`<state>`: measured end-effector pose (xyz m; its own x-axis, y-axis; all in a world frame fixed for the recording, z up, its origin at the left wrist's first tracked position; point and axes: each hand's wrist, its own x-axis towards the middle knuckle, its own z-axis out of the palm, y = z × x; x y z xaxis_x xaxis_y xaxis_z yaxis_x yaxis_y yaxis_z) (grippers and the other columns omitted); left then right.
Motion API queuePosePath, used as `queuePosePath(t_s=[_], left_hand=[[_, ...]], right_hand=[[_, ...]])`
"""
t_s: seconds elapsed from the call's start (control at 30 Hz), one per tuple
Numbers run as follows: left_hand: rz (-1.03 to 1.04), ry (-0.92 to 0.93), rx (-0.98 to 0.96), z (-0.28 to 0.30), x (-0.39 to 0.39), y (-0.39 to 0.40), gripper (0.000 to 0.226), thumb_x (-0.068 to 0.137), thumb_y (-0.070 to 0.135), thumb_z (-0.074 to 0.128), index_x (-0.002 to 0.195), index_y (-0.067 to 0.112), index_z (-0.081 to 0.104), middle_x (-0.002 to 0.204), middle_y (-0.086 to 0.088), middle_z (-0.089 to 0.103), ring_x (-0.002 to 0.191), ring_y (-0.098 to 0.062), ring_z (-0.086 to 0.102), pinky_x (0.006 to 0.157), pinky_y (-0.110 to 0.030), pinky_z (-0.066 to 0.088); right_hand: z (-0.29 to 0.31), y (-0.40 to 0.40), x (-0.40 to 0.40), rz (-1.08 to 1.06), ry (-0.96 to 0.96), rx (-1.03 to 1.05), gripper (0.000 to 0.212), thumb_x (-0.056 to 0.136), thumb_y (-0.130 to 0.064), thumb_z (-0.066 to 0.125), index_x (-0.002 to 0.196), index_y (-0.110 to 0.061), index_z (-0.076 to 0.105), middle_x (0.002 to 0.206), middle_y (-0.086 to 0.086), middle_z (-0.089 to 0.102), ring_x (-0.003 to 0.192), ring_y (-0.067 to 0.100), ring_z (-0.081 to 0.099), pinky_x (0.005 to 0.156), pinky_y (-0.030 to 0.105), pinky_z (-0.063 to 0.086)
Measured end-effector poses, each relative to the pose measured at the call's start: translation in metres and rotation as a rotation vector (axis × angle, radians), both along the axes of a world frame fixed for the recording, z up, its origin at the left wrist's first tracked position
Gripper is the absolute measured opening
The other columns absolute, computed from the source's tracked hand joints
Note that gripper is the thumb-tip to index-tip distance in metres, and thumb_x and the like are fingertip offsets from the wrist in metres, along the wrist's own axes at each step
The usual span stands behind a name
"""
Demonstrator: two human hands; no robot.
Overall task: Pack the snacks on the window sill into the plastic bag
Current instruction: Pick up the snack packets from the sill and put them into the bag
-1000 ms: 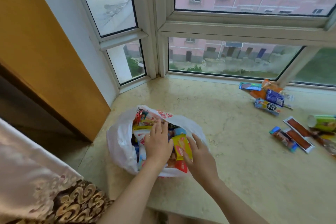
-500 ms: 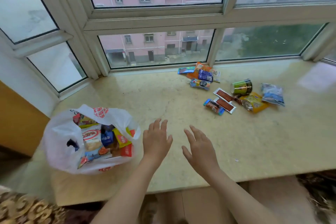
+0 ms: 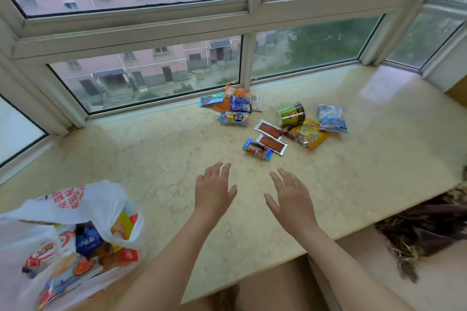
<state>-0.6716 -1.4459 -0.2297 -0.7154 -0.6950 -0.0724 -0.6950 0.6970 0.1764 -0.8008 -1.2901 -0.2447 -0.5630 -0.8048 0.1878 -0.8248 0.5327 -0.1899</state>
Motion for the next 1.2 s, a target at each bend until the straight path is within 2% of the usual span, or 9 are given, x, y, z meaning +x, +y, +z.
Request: queuePosePath(t_s=[0.17,0.27,0.43,0.7,0.87,0.97,1.1,1.2], left_hand=[[-0.094,-0.033,0.005,-0.008,-0.045,-0.018,0.065,0.093,0.048,0.046,0.150,0.026,0.023,0.154,0.002,0.029,0.139,-0.018,0.028,0.105,-0.033,0.029],[-0.129,-0.055,0.015,-0.017,-0.076,-0.029,0.068,0.092,0.048,0.050,0.150,0.025,0.023,0.153,0.001,0.030,0.138,-0.019,0.029,0.104,-0.034,0.030],[-0.164,-0.109,0.007,-0.045,-0.137,-0.054,0.070,0.090,0.045,0.054,0.150,0.025,0.023,0.152,0.001,0.032,0.137,-0.019,0.032,0.101,-0.035,0.033],[-0.185,-0.207,0.030,-0.127,-0.222,-0.105,0.067,0.092,0.043,0.055,0.150,0.025,0.026,0.150,0.002,0.038,0.137,-0.019,0.034,0.101,-0.035,0.032],[-0.272,-0.257,0.061,-0.194,-0.278,-0.144,0.069,0.093,0.041,0.055,0.151,0.029,0.021,0.157,0.004,0.024,0.145,-0.016,0.017,0.108,-0.036,0.024],[-0.319,-0.316,0.109,-0.221,-0.303,-0.165,0.074,0.089,0.048,0.058,0.150,0.029,0.021,0.158,0.004,0.022,0.146,-0.016,0.012,0.112,-0.038,0.019],[-0.383,-0.359,0.165,-0.243,-0.312,-0.180,0.083,0.082,0.059,0.061,0.150,0.030,0.023,0.157,0.007,0.025,0.145,-0.015,0.017,0.112,-0.038,0.019],[-0.370,-0.305,0.196,-0.248,-0.307,-0.186,0.084,0.076,0.066,0.062,0.147,0.033,0.029,0.148,0.008,0.038,0.135,-0.014,0.035,0.108,-0.035,0.025]], right_hand=[[-0.007,-0.003,-0.044,-0.057,0.013,0.032,0.054,0.079,-0.035,0.072,0.125,-0.012,0.060,0.127,0.014,0.060,0.116,0.034,0.057,0.091,0.045,0.049],[-0.013,-0.009,-0.076,-0.045,0.004,0.067,0.054,0.080,-0.035,0.069,0.128,-0.012,0.058,0.128,0.014,0.059,0.118,0.034,0.055,0.093,0.046,0.048],[-0.037,-0.037,-0.145,-0.006,-0.038,0.122,0.058,0.076,-0.032,0.074,0.126,-0.009,0.058,0.127,0.016,0.059,0.117,0.036,0.056,0.092,0.048,0.049],[-0.124,-0.091,-0.252,0.117,-0.108,0.205,0.059,0.081,-0.033,0.068,0.132,-0.009,0.052,0.131,0.016,0.054,0.121,0.036,0.050,0.095,0.048,0.045],[-0.196,-0.126,-0.297,0.162,-0.104,0.225,0.058,0.081,-0.033,0.068,0.131,-0.009,0.053,0.128,0.016,0.056,0.120,0.035,0.051,0.095,0.047,0.046],[-0.233,-0.141,-0.311,0.128,-0.107,0.231,0.057,0.082,-0.037,0.067,0.131,-0.010,0.054,0.124,0.017,0.058,0.117,0.035,0.053,0.094,0.045,0.046],[-0.265,-0.155,-0.317,0.090,-0.137,0.213,0.061,0.084,-0.046,0.061,0.132,-0.011,0.051,0.124,0.014,0.057,0.118,0.032,0.051,0.095,0.044,0.046],[-0.277,-0.161,-0.316,0.062,-0.148,0.166,0.060,0.084,-0.049,0.061,0.130,-0.012,0.052,0.123,0.012,0.058,0.114,0.030,0.052,0.091,0.041,0.048]])
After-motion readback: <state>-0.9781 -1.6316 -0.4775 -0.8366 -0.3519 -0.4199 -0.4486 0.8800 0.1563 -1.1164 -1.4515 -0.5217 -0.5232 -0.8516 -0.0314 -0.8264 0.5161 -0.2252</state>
